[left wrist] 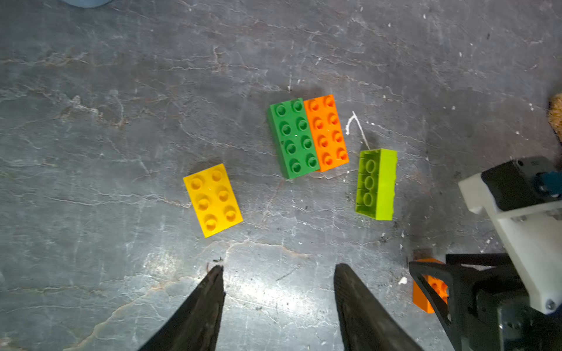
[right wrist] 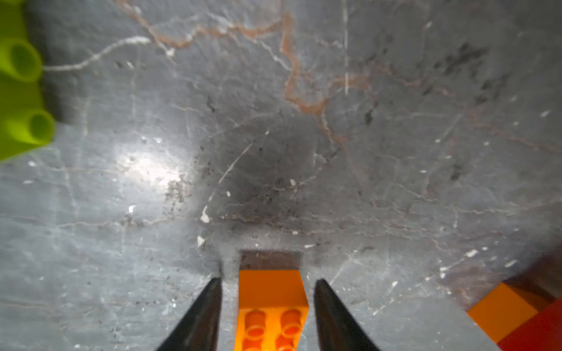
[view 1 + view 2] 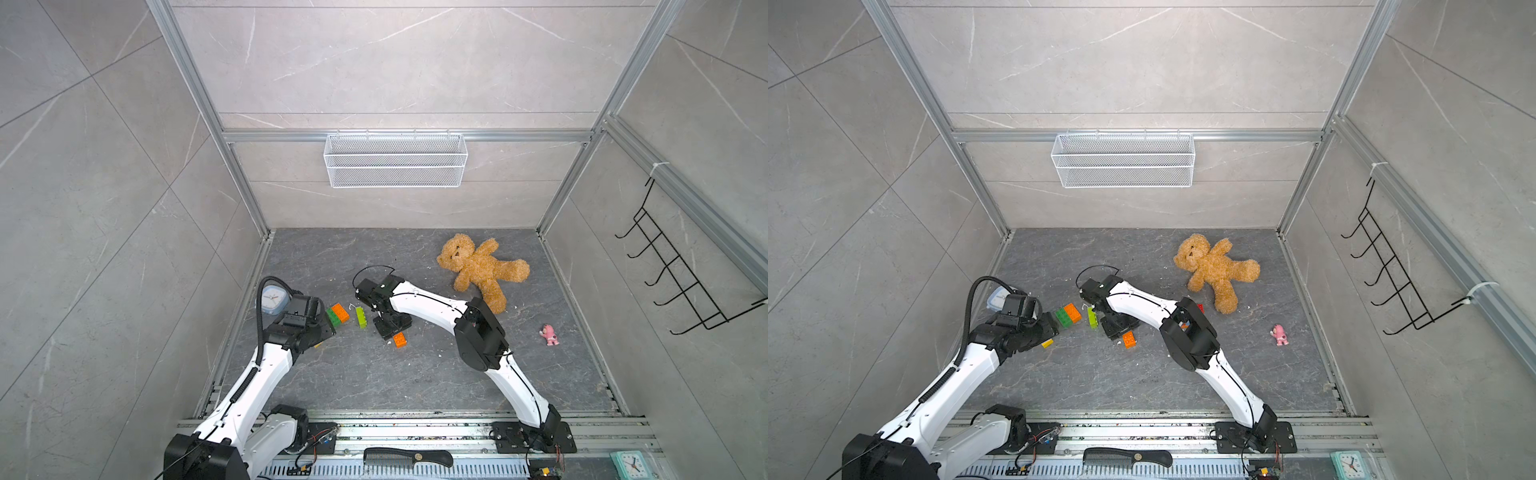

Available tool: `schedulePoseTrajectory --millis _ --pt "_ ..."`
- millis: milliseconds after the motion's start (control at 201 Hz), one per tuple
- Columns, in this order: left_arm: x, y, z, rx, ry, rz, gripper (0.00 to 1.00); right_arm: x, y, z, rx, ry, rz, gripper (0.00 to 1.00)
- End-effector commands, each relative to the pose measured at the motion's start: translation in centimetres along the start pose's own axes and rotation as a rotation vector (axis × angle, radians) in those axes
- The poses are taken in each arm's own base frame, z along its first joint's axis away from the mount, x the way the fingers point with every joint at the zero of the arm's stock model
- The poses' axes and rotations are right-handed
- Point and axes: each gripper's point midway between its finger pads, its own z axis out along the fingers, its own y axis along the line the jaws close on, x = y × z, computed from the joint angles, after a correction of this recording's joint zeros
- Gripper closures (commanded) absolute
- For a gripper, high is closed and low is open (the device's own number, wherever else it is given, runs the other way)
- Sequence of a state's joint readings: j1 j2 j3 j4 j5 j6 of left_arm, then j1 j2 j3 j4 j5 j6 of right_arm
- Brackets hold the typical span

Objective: Assemble a rectangle with lego
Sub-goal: Place the lego brick at the center of the board, then pick up the lego brick from the center of the board.

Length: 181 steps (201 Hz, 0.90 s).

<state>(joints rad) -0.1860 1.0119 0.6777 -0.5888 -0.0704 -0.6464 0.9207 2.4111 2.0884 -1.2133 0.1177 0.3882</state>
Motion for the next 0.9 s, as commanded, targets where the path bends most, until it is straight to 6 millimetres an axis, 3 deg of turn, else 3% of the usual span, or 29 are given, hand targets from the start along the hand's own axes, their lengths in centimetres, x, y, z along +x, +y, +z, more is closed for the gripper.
schedulePoseTrajectory --millis 0,194,334,578,898 --pt "0.9 2.0 0.6 -0.036 0.052 -0.101 0.33 0.2 -0.5 -1.3 0.02 0.009 -0.032 0.39" --pt "1.3 2.0 2.6 -0.012 0.124 -0.113 0.26 -1.2 -0.2 -7.0 -0.101 -0.164 0.02 0.34" --pt "0.8 2.5 4.2 -0.052 0.135 -0.105 0.27 -0.7 -0.7 -8.3 -0.149 -0.224 0.071 0.34" --pt "-0.5 3.2 6.6 -0.113 0.139 -0.111 0.31 2.6 -0.5 -5.2 -0.164 -0.151 0.116 0.32" --pt "-1.5 3.5 8.6 -0.112 0.16 -0.137 0.41 2.4 0.4 -1.3 -0.136 -0.108 0.103 0.33"
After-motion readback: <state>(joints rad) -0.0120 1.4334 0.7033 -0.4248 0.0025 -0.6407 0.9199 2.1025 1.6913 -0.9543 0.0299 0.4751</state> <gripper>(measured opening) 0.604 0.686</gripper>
